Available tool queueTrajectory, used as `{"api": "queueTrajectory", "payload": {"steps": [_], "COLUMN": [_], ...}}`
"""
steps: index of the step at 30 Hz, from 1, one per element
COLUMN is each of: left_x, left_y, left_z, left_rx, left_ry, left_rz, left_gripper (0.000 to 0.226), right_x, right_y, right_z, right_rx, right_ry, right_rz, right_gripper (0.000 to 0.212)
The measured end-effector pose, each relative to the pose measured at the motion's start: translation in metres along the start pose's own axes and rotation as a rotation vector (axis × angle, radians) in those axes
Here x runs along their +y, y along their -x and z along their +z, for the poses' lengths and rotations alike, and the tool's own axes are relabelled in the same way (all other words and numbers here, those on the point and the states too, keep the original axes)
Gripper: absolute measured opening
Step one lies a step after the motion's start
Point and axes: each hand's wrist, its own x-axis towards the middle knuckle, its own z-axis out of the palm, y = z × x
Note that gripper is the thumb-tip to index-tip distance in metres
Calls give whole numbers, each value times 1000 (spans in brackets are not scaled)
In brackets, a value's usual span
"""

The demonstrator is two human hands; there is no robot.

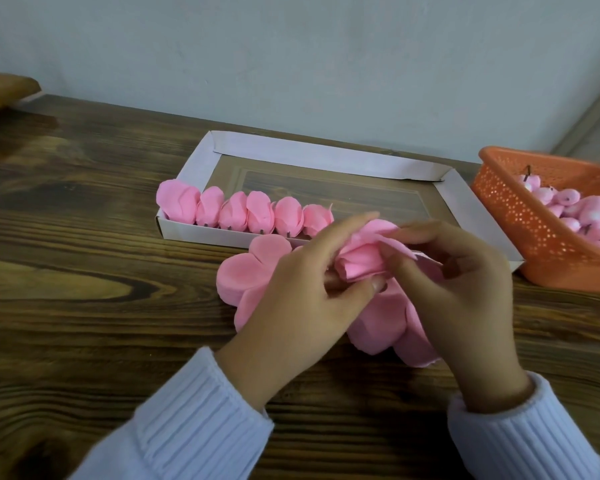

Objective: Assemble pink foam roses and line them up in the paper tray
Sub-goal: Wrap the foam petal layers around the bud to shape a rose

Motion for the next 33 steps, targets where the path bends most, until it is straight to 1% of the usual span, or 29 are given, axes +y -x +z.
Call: {"api": "queueTrajectory", "payload": {"steps": [2,5,8,10,11,15,18,22,25,29,31,33], "left_x": [0,-1,2,2,1,1,3,4,8,10,9,9], "left_y": [-1,-1,-2,-2,-2,-2,-1,-1,-2,-2,-3,-3], "left_z": [0,0,1,0,0,1,0,-2,-4,-8,-10,-11], "left_rx": [4,23,56,71,80,117,118,130,67,0,-3,7], "left_ry": [-17,12,156,256,265,168,46,-34,-29,-69,-122,-148], "left_rz": [-4,-29,-46,-87,-102,-109,-65,-41,-4,38,44,42], "left_gripper": [50,40,26,24,24,24,24,30,24,33,34,30], "right_x": [0,-2,-3,-4,-4,-3,-3,-3,-2,0,2,4], "right_y": [-1,-2,-4,-4,-4,-5,-5,-6,-6,-7,-9,-9], "right_z": [-2,-3,-6,-7,-8,-7,-7,-6,-7,-12,-14,-14], "right_rx": [-35,-85,-154,-199,-215,-233,-232,-246,-268,-282,-288,-299], "right_ry": [-13,-71,-176,-208,-204,-151,-185,-224,-240,-294,-310,-343], "right_rz": [10,40,94,116,119,122,149,178,189,231,243,267], "right_gripper": [31,31,25,22,22,25,22,23,22,22,24,33]}}
